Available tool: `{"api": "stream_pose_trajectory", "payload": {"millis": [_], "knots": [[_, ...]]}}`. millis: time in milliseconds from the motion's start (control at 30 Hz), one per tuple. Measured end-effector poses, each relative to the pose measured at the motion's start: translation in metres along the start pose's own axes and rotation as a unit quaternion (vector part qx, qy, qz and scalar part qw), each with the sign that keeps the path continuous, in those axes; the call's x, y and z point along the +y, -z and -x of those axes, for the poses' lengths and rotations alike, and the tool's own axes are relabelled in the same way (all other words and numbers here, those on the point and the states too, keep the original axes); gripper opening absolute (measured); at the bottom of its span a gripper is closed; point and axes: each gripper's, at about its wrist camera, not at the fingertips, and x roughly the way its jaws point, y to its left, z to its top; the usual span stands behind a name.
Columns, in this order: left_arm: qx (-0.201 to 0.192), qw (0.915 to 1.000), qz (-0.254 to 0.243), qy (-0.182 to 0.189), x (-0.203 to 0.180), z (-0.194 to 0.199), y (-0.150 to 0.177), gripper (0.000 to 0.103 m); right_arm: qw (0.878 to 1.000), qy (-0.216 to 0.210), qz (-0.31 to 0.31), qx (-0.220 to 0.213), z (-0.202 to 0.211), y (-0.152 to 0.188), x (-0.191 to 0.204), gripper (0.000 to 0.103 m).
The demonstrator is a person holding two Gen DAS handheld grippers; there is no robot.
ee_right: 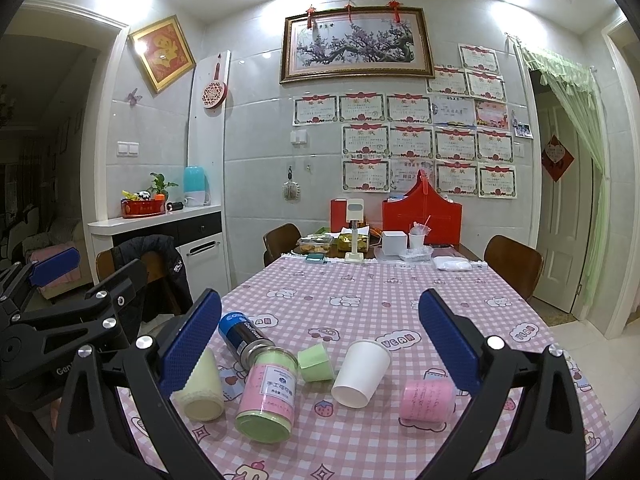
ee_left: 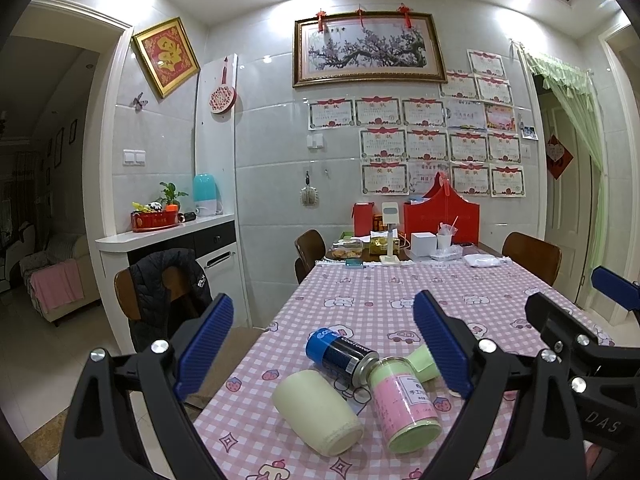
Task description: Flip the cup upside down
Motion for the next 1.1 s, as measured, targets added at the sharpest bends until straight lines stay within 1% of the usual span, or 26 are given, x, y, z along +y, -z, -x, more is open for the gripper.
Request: {"api": "stream_pose_trajectory", "payload": {"millis": [433,767,867,967,1100], "knots": [[0.018,0.9998,-0.006,0.001,-0.003,-0.023,0.006,0.09,1.0,0.002,-0.006,0.018,-0.02,0.005,-0.005,0.095],[0.048,0.9987,-0.016,0.003,-0.008,-0.053,0.016,0.09,0.999,0.005,-0.006,0.044,-0.043,0.013,-0.011,0.095],[0.065,0.9977,-0.02,0.008,-0.009,-0.066,0.021,0.09,0.998,0.006,-0.006,0.058,-0.053,0.019,-0.014,0.095],[0.092,0.9952,-0.026,0.02,-0.012,-0.083,0.029,0.09,0.997,0.006,-0.008,0.075,-0.064,0.025,-0.017,0.095],[0.146,0.9877,-0.033,0.045,-0.016,-0.113,0.045,0.09,0.995,0.012,-0.01,0.098,-0.079,0.035,-0.024,0.095]]}}
